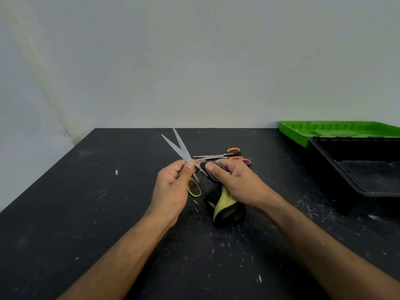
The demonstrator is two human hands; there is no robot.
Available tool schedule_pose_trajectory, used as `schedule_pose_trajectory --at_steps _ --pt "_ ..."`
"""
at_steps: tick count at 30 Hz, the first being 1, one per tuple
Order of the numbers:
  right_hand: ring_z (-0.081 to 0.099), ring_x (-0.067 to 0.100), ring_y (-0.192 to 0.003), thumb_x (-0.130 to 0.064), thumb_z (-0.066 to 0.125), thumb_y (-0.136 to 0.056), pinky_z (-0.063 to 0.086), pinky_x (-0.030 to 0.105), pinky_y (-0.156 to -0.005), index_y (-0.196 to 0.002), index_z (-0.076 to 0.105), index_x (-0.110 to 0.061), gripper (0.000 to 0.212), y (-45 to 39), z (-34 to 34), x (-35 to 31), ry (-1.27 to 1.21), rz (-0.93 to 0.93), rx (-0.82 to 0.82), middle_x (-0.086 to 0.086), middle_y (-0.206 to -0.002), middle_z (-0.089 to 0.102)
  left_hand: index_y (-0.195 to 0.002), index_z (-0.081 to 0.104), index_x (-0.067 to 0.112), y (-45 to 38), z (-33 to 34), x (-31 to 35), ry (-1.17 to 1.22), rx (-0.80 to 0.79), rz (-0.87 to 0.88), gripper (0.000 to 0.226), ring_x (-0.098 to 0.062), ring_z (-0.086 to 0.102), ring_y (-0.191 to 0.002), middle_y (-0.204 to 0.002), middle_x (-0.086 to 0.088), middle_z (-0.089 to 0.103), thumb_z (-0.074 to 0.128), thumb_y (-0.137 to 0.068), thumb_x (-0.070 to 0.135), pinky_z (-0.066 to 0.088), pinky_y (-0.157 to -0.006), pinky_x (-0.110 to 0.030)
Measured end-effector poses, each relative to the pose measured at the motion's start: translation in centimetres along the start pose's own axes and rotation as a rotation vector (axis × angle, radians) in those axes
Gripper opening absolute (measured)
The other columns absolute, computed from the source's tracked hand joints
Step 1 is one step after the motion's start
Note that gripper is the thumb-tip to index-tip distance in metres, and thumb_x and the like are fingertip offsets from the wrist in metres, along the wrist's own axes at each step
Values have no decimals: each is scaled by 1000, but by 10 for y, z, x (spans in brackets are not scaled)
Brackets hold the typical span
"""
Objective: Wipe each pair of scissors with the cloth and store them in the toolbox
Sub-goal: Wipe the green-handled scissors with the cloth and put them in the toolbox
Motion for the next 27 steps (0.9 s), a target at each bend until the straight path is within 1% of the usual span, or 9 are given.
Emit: schedule_pose_trajectory --at_steps 3,5,8,11,14,18,20,25,27 --pt "39 6 -54 -45 62 -101 32 21 -52 -63 51 -21 46 3 -3 -3 130 -26 131 -11 -57 42 -112 76 8 0 1 -3 20 22 -30 27 -17 75 -95 -102 -6 81 50 -107 13 60 -87 -30" --pt "33 4 -48 -45 68 -97 27 16 -48 -56 42 -21 55 7 -8 -7 130 -51 221 -13 -49 36 -112 75 8 1 1 -4 28 21 -41 26 -20 73 -95 -102 -7 80 51 -107 14 58 -92 -37" --pt "30 8 -49 -54 72 -91 27 20 -48 -55 34 -21 61 14 -14 -4 92 -32 300 -9 -52 30 -110 76 11 2 6 0 26 -22 -29 26 -18 72 -91 -97 -3 80 50 -107 15 57 -83 -32" --pt "39 15 -55 -57 66 -92 37 29 -56 -59 39 -9 64 22 -15 1 -119 9 306 3 -56 40 -105 76 14 3 5 5 28 -38 -8 26 -20 69 -88 -93 -2 78 51 -107 17 55 -79 -32" --pt "63 22 -62 -39 61 -102 55 30 -68 -67 61 0 53 28 -26 2 -289 -20 338 21 -66 69 -102 77 15 -3 -8 5 -4 24 2 25 -25 64 -84 -83 0 75 52 -106 16 52 -74 -34" --pt "69 12 -92 -32 54 -105 58 37 -86 -106 70 -17 22 26 -27 -13 118 -250 400 -3 -99 71 -98 79 20 -3 -8 3 -123 54 21 25 -21 67 -82 -87 -3 80 56 -105 19 53 -78 -37" --pt "59 9 -107 -31 56 -104 52 29 -94 -124 67 -22 24 25 -7 -21 482 -415 298 -4 -118 58 -96 80 17 -2 -4 2 -133 60 12 25 -20 68 -81 -90 -11 80 56 -105 18 53 -79 -39" --pt "57 24 -101 -29 59 -103 57 40 -70 -134 65 -22 32 30 13 -15 893 -503 118 8 -119 52 -84 81 17 -5 -9 -8 -125 83 -43 31 -28 66 -80 -90 -25 76 57 -104 17 55 -85 -59" --pt "58 26 -99 -33 52 -104 57 41 -69 -130 67 -22 32 35 8 -9 928 -478 71 9 -120 52 -82 80 18 -6 -9 -10 -136 111 -60 32 -22 69 -80 -85 -17 79 57 -104 16 55 -84 -51"
Point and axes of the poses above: each hand's wrist, its own y-axis away from the middle knuckle, its own z-axis out of the palm, x = y × z, the point moved 5 cm from there along -y, towards the middle knuckle
